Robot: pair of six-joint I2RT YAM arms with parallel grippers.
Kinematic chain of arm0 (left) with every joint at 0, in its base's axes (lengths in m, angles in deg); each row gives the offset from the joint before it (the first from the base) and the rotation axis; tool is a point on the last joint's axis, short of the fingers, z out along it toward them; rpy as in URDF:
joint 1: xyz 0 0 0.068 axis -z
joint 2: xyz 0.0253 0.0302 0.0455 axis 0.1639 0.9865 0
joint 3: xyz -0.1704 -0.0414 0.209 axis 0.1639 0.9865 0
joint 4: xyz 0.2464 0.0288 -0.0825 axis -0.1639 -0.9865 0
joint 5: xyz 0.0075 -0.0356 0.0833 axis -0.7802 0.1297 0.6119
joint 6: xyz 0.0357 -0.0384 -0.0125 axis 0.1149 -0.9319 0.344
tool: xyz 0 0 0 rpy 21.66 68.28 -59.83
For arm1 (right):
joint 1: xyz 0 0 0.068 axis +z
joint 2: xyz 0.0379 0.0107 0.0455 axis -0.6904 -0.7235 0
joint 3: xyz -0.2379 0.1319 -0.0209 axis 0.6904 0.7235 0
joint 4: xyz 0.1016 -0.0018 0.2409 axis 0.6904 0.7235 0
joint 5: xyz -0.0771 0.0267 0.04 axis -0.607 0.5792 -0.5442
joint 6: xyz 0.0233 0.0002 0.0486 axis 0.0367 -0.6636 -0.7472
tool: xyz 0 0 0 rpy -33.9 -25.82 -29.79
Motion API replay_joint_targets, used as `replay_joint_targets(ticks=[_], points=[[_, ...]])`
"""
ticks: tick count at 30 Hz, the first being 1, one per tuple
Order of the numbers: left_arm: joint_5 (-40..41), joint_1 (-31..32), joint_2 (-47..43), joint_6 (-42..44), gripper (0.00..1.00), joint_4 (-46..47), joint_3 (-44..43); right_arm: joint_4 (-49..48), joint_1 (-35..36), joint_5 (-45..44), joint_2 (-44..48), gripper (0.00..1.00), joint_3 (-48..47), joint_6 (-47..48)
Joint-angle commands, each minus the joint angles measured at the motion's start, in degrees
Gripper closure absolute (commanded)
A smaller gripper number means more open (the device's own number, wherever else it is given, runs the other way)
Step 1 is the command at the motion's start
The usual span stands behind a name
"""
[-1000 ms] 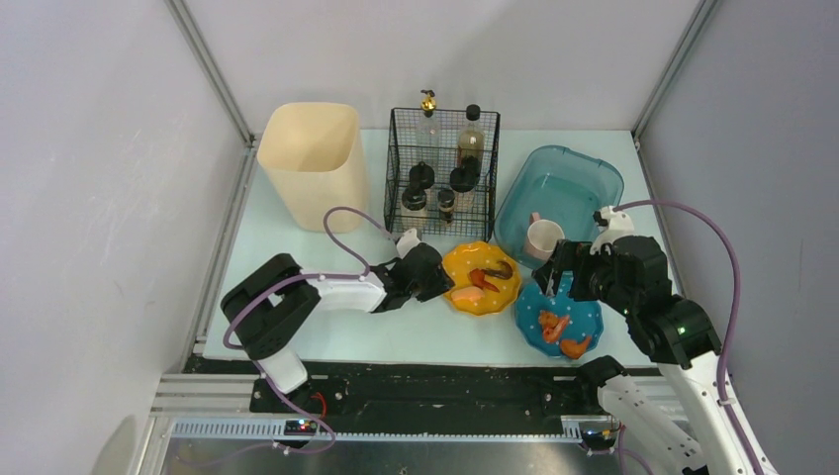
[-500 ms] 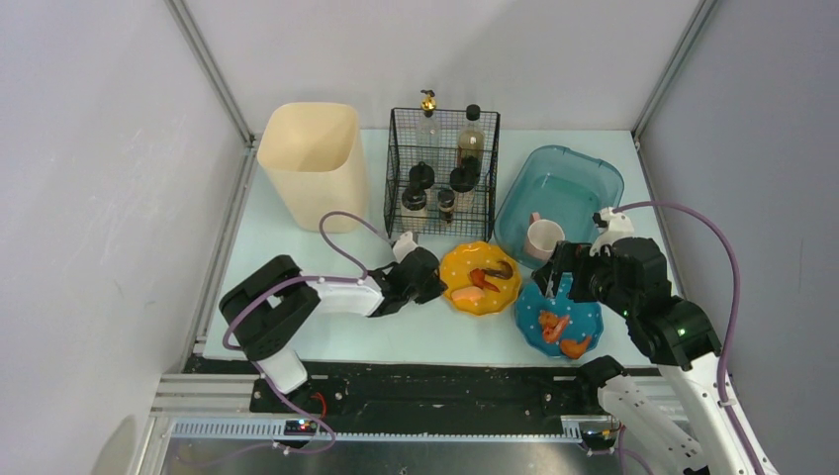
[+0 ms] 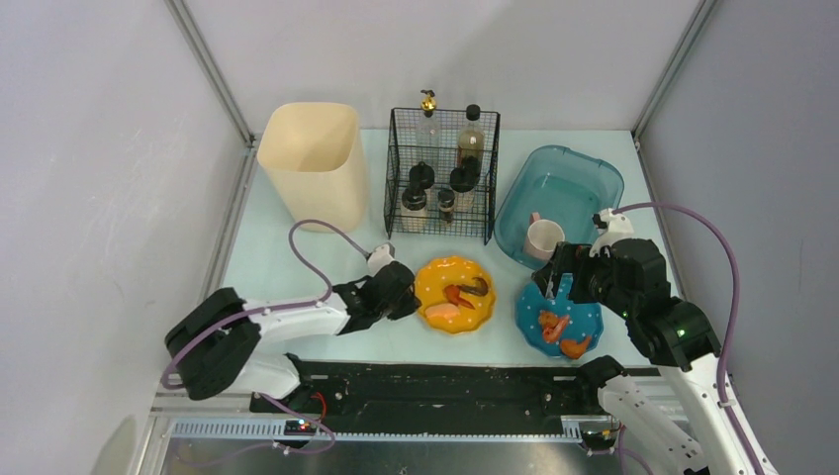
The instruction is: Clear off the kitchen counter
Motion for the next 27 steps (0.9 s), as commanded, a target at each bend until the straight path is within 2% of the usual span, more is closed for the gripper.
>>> replay_joint_targets(ticks=[1,7,20,27], points=[[2.27,1.29,-8.27,3.12,1.0,-4.58,-5.16,-1.78,0.41,-0.7,0.18,0.01,-0.08,-0.18],[1.83,1.74,-14.19,6.09,1.0,-12.41,-10.05,-2.83,0.5,-0.53,0.14,0.0,-0.06,-0.31],[-3.55,1.11,-18.39,7.49,1.0,-18.58,-20.22,-3.94,0.67,-0.08,0.64,0.01,-0.39,-0.23],[-9.18,-5.55,-17.82,9.85,1.0,-22.1,-26.73,-3.76,0.76,-0.61,0.9,0.01,-1.28,0.11]])
